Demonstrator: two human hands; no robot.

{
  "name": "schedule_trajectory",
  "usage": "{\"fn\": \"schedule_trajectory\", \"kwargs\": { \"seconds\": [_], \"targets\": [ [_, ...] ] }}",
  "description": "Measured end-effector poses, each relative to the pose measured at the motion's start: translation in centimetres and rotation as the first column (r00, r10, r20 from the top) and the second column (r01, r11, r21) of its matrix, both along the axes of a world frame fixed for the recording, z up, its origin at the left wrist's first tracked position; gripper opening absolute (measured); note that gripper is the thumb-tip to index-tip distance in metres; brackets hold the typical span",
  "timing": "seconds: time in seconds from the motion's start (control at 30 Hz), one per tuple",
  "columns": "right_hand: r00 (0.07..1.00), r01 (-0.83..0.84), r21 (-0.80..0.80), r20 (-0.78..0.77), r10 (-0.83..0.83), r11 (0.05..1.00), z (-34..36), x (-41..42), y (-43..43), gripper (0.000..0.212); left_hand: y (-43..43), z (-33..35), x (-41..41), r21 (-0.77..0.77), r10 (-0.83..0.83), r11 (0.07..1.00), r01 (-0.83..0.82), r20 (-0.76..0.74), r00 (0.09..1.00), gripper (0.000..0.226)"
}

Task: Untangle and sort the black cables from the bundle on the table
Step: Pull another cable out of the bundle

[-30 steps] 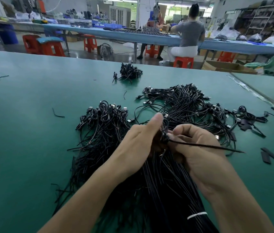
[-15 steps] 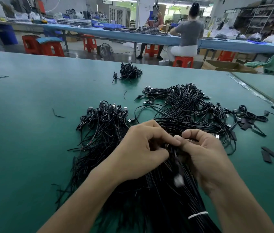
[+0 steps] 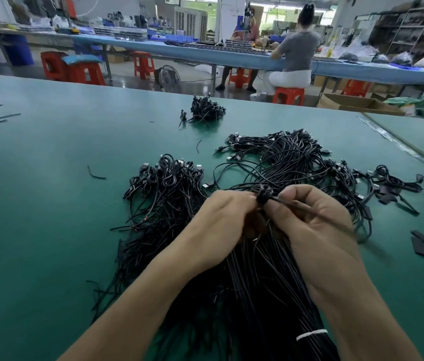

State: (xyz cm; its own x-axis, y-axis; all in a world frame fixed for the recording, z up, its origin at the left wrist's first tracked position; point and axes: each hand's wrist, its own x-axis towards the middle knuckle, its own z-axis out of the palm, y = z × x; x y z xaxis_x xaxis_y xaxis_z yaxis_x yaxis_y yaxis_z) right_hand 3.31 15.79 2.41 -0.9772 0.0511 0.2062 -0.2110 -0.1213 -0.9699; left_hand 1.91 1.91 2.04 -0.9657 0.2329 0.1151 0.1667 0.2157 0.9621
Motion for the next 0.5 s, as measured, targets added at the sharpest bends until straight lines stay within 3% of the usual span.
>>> {"fn": "schedule_trajectory", "kwargs": {
  "seconds": [0.07, 0.1, 0.27, 0.33, 0.5],
  "targets": [
    [1.000, -0.024, 0.021, -0.006, 0.024, 0.999, 0.1, 0.0, -0.3, 0.030, -0.3, 0.4, -0.1, 0.186, -0.017, 0.983, -0.009, 0.136, 0.991, 0.047],
    [0.999, -0.039, 0.043, -0.012, 0.040, 0.998, 0.1, 0.1, -0.4, 0.029, -0.5, 0.5, -0.2, 0.207, -0.009, 0.978, -0.021, 0.141, 0.990, 0.046],
    [0.993, -0.111, 0.073, 0.056, 0.107, 0.991, -0.4, 0.1, -0.3, 0.018, -1.1, -0.1, -0.5, 0.226, -0.040, 0.973, 0.045, -0.028, 0.999, 0.014],
    [0.981, -0.134, 0.022, 0.143, 0.130, 0.991, -0.5, 0.0, 0.1, 0.017, -1.3, -0.4, -0.7, 0.240, -0.052, 0.968, 0.070, -0.080, 0.995, 0.015],
    [0.949, -0.106, -0.112, 0.284, 0.134, 0.988, -0.9, -0.3, 1.0, 0.011, -1.4, -0.3, -0.5, 0.110, -0.082, 0.988, 0.108, -0.215, 0.973, 0.015]
  ]
}}
